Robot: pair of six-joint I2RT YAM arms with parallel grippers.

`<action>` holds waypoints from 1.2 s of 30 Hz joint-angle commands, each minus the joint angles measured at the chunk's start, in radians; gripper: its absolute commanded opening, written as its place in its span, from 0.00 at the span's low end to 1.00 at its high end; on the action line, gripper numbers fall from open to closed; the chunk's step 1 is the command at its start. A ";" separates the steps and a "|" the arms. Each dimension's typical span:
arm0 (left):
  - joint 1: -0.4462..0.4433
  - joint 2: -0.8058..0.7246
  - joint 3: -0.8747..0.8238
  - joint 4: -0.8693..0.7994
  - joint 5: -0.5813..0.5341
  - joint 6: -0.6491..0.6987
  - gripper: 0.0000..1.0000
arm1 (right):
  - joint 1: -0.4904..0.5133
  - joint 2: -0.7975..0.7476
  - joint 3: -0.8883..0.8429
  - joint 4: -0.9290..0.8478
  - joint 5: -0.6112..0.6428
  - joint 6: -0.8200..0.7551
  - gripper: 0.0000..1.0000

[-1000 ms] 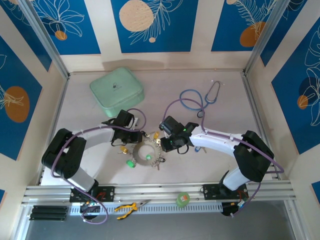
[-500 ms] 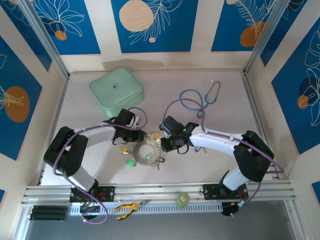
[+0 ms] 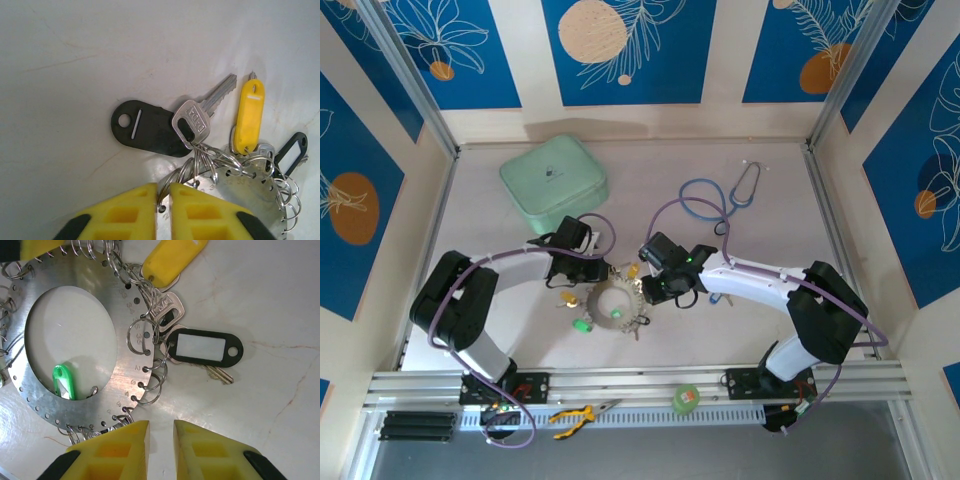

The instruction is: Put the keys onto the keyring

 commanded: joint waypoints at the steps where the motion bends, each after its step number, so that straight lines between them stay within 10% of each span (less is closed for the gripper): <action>1: -0.005 0.015 0.021 -0.001 0.025 0.013 0.09 | 0.002 -0.013 0.023 -0.024 -0.003 -0.002 0.20; 36: -0.118 -0.308 -0.126 0.197 -0.237 0.391 0.00 | -0.317 -0.224 -0.018 0.064 -0.166 -0.112 0.18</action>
